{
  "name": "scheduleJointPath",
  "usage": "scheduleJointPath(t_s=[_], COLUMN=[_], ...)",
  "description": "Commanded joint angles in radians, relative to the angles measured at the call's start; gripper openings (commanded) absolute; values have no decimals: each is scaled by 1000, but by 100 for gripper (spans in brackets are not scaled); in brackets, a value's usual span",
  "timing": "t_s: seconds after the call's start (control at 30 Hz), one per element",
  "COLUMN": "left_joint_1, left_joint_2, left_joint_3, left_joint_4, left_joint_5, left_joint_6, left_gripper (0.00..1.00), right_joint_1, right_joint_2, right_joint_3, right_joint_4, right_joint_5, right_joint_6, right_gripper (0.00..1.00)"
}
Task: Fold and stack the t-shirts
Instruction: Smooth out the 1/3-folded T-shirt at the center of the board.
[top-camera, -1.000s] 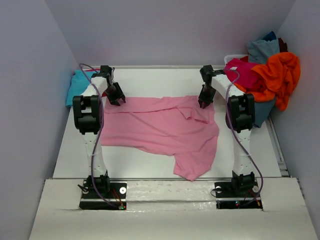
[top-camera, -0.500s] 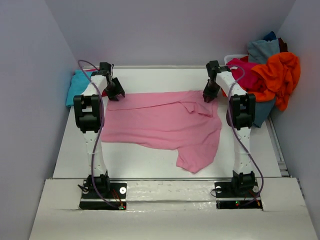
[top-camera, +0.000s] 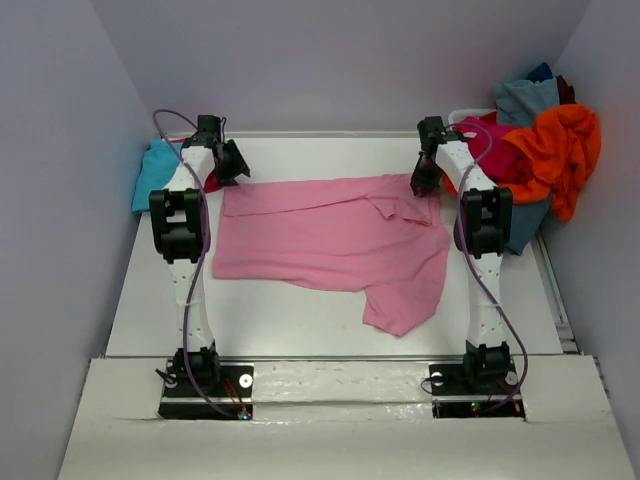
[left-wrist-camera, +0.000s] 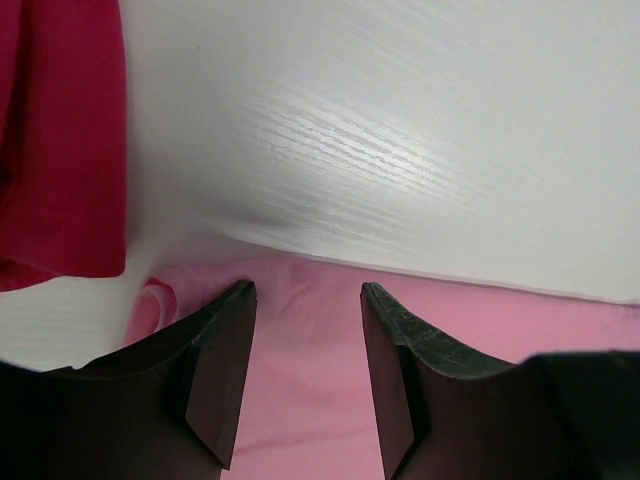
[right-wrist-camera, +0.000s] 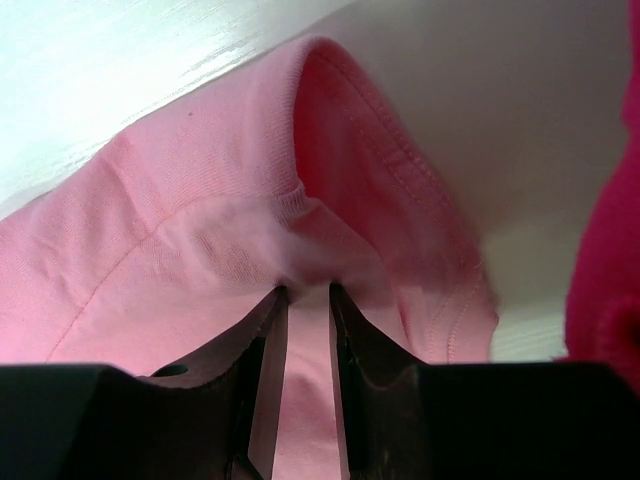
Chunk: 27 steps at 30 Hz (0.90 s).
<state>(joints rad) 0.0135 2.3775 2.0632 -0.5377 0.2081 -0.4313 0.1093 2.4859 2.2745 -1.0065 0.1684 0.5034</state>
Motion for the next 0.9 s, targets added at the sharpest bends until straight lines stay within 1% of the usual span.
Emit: scheduleJointPath(t_s=[0.0, 0.2, 0.33, 0.47, 0.63, 0.67, 0.73, 0.87], left_joint_1=[-18, -29, -38, -47, -47, -47, -47, -47], left_joint_2=[-99, -136, -147, -141, -133, -133, -130, -124], left_joint_3=[-23, -74, -103, -107, -95, -97, -98, -107], left_joint_4=[39, 31, 22, 1, -27, -27, -28, -31], left_joint_5=[-4, -24, -39, -50, -65, -65, -65, -64], left_joint_6=[8, 23, 37, 42, 40, 42, 42, 42], left_gripper=[58, 58, 58, 57, 58, 57, 58, 58], right_joint_1=[-17, -17, -17, -8, 30, 53, 67, 98], right_joint_2=[-71, -137, -231, -281, -321, -328, -332, -323], right_joint_3=[42, 30, -29, -67, -180, -202, -260, -319], right_joint_4=[25, -21, -12, -33, -30, -24, -1, 25], right_joint_5=[2, -43, -72, -118, -158, -161, -191, -214], right_joint_6=[-22, -29, -40, -45, -51, -52, -54, -55], right_gripper=[30, 31, 31, 31, 31, 31, 31, 31])
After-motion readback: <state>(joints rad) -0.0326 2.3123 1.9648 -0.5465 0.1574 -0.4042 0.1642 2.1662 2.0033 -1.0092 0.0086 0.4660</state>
